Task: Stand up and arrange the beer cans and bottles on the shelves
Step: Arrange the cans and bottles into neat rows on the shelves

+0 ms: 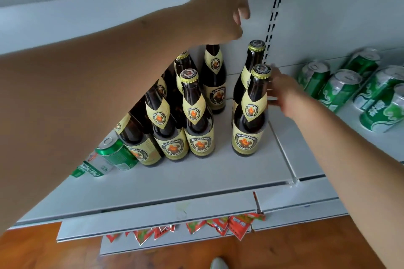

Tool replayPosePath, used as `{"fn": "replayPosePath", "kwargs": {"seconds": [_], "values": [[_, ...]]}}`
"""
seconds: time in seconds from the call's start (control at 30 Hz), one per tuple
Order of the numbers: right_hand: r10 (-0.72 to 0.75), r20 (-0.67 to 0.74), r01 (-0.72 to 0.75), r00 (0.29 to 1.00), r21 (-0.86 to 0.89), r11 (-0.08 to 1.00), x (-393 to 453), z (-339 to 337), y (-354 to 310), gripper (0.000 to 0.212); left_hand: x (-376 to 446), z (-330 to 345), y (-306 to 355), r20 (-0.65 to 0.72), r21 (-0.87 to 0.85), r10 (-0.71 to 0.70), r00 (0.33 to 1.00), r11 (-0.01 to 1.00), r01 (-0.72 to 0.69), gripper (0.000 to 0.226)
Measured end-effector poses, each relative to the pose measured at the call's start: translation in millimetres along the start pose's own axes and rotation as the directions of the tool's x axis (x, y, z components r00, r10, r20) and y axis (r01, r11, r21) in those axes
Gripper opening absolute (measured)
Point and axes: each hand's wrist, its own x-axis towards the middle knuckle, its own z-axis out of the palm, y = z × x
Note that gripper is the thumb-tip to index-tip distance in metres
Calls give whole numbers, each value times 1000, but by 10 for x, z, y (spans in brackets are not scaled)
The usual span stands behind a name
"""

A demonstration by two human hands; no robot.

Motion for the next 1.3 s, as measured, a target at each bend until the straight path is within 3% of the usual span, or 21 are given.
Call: {"fn": "replayPosePath", "kwargs": {"seconds": [0.07, 0.17, 0.27, 0.43, 0.7, 0.83, 0.9, 0.97, 1.0, 1.07, 1.13, 1.2, 1.3], "values": [[75, -75, -77, 994, -22, 997, -106, -99, 176, 29, -22, 28, 148, 117, -107, -16, 993, 994, 28, 49], [156, 41, -153, 987, -71, 986, -322, -172, 449, 25, -70, 114, 182, 250, -272, -10, 968, 959, 80, 48], [115, 116, -117, 987, 11, 993, -408, -102, 454, 27, -161, 188, 155, 273, -358, 19, 962, 930, 83, 38], [67, 191, -76, 979, 40, 996, -315, 12, 435, 59, -232, 179, 36, 167, -268, -13, 986, 962, 58, 34], [68, 309, -129, 949, 182, 975, -279, 170, 334, 51, -321, 34, -145, 128, -144, -75, 989, 985, 93, 42], [50, 218, -78, 975, 122, 989, -388, 180, 334, 59, -353, -11, -110, 50, 21, 7, 999, 1000, -8, 37], [-11, -14, 11, 1000, -20, 1000, -525, 72, 425, 65, -402, -13, 54, 24, -40, 77, 997, 996, -76, 33], [-184, -254, 148, 950, -153, 977, -700, -111, 592, 43, -489, 3, 256, 99, -134, 136, 986, 983, -122, 41], [-186, -290, 152, 939, -137, 979, -817, -148, 683, 33, -532, 27, 336, 150, -153, 170, 974, 977, -147, 46], [-139, -147, 126, 979, -96, 987, -1084, -79, 843, 33, -575, 104, 396, 180, -133, 227, 957, 970, -205, 43], [-194, 3, 191, 981, -181, 965, -1279, 107, 896, 44, -564, 176, 356, 124, -98, 241, 963, 968, -230, 31], [-303, -9, 287, 953, -288, 913, -1288, 262, 890, 51, -582, 210, 312, 66, -81, 230, 971, 971, -225, 30], [-333, -40, 305, 942, -310, 901, -1204, 386, 843, 52, -642, 195, 238, 15, -41, 202, 979, 979, -202, 36]]}}
